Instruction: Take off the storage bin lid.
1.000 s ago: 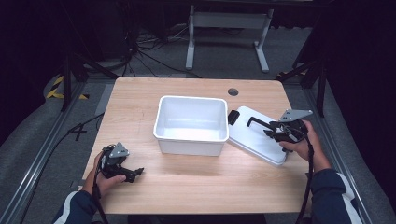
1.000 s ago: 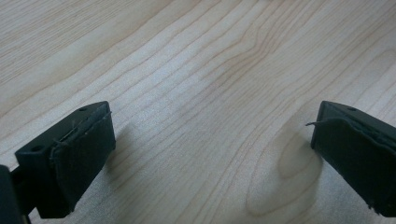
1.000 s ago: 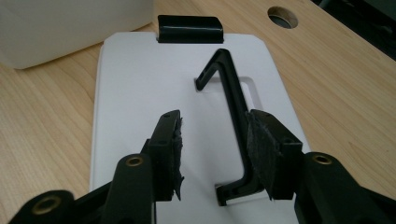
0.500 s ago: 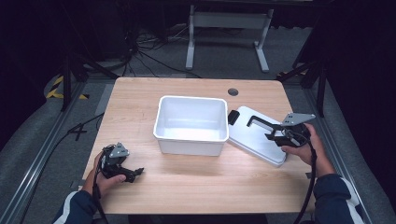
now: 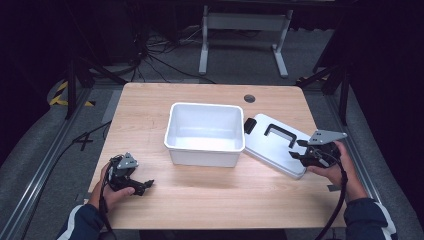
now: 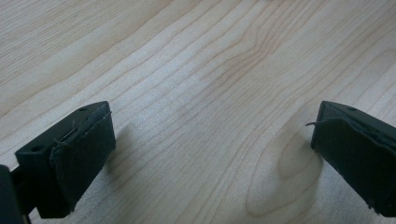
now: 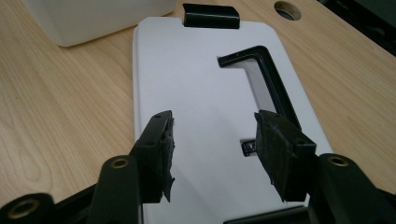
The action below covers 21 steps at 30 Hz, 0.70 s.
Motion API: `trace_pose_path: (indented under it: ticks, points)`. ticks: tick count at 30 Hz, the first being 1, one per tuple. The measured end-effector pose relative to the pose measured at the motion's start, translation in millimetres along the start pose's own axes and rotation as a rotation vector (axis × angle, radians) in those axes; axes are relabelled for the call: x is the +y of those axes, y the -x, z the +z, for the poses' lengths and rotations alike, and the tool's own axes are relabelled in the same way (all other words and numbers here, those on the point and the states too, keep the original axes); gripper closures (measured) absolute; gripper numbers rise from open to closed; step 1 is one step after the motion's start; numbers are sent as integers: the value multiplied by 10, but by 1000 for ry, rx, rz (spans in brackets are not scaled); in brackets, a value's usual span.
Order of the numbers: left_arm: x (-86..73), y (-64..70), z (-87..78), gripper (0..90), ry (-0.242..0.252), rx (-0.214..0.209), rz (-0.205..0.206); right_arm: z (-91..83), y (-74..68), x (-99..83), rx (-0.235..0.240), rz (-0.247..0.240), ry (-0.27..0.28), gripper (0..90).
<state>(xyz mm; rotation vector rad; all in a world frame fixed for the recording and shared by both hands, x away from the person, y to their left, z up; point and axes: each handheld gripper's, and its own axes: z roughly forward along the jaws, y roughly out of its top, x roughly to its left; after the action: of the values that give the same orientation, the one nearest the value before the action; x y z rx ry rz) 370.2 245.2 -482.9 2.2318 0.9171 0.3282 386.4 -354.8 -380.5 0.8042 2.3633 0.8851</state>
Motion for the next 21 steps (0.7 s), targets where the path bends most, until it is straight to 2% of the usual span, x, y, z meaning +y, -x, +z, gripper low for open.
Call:
trace_pose_path:
  ticks: [8,13,16,21]
  points:
    - [0,1,0,2,0,1,-2,-123,-106,-166,-15,-2,11,413]
    - [-1,2,0,2,0,1,-2,-214,-173,-344,-26,33,24,360]
    - [0,0,0,2,0,0,0,-247,-211,-425,-54,35,12,331]
    - [0,1,0,2,0,2,-1,-305,-289,-580,-62,46,21,305]
